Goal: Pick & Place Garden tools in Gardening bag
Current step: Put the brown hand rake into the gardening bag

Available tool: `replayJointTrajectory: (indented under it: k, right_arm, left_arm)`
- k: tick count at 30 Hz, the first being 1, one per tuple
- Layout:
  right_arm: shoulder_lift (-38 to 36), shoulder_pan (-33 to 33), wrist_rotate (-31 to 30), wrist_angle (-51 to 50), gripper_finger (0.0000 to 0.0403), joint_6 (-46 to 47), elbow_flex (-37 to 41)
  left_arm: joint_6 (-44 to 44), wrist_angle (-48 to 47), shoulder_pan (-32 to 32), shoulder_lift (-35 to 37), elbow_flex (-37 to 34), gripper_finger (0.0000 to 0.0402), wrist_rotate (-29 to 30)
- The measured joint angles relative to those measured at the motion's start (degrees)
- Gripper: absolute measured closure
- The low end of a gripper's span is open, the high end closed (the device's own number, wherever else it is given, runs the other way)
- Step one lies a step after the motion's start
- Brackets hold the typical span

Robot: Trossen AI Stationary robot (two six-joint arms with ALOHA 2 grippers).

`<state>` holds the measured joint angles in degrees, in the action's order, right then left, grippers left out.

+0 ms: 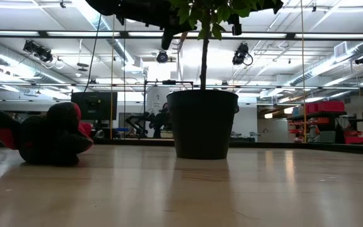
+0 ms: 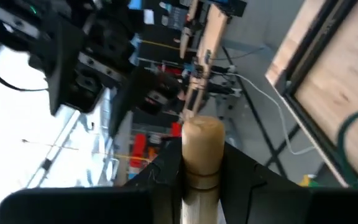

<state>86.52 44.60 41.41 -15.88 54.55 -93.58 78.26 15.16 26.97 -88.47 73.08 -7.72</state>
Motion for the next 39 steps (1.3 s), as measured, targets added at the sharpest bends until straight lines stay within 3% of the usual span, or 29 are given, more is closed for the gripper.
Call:
replayJointTrajectory:
  k: [8,30,39]
  right_arm:
    - [0.00,0.00,0.00,0.06,0.0204,0.01,0.00]
    - [0.02,0.00,-0.80,0.06,0.0204,-1.08,0.00]
    - [0.02,0.00,-1.45,0.09,0.0204,-3.45,0.00]
  left_arm:
    - [-0.78,-6.40,0.25,0.97,0.01,0.0325,1.55]
    - [-2.65,-13.03,6.50,2.45,0.02,0.0318,0.97]
    - [-10.16,-13.54,10.86,2.45,0.02,0.0326,-7.53]
